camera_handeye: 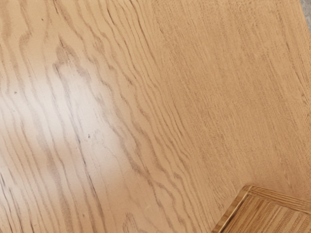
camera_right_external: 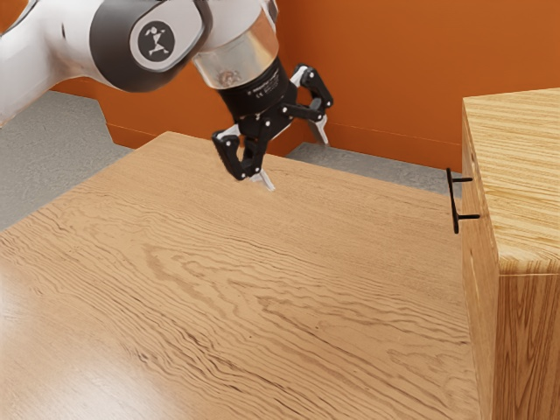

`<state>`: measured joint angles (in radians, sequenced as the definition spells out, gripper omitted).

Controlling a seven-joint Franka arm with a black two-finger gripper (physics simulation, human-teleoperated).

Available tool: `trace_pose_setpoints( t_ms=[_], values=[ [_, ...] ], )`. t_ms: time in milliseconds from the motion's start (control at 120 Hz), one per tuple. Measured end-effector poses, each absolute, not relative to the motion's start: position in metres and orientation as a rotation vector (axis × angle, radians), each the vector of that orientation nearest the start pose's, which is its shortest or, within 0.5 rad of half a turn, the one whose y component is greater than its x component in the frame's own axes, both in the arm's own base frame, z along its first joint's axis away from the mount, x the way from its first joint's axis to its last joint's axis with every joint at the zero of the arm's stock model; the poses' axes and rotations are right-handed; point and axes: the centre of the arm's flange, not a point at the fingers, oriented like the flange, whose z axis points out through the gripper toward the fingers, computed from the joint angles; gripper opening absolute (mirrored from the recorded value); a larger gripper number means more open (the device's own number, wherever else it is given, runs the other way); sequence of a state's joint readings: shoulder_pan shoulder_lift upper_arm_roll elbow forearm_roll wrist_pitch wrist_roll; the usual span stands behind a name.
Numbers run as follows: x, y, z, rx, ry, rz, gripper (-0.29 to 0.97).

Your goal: Pull the drawer handle with one arm to open the drawer

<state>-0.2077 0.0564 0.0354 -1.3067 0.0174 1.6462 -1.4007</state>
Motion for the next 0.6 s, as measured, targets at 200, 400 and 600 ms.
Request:
trace_pose_setpoints(
  t_ms=[200, 400, 600],
  values=[
    [0.612, -0.075, 0.703, -2.677, -2.038, -0.460, 0.68],
    [0.632, -0.141, 0.698, -2.845, -1.940, -0.529, 0.68],
    [0.641, -0.173, 0.669, -2.905, -1.868, -0.479, 0.68]
  ],
)
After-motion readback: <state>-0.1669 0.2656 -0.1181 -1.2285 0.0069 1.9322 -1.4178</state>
